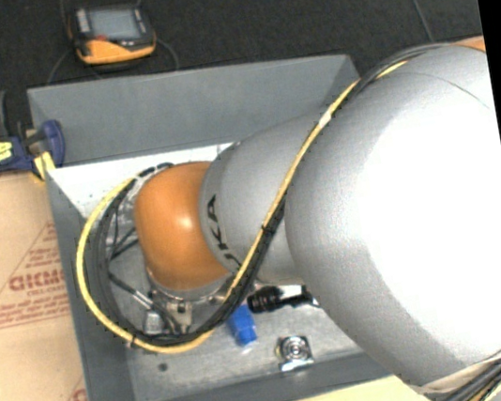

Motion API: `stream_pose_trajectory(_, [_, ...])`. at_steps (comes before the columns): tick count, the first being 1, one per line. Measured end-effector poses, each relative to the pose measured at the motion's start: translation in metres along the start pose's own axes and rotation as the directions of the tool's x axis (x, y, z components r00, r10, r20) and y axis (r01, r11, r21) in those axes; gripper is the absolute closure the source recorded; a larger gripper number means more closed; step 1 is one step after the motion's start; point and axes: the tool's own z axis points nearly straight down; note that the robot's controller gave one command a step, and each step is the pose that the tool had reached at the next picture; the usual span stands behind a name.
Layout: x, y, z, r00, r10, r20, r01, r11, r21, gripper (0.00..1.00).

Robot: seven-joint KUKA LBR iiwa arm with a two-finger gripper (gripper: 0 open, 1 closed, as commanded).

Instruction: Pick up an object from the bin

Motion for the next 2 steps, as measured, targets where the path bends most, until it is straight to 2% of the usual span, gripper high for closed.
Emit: stream_pose_trajectory(2, [-0.004, 0.000, -0.032, 1.000, 0.003, 0.001, -0.003, 1.000, -0.001, 1.00])
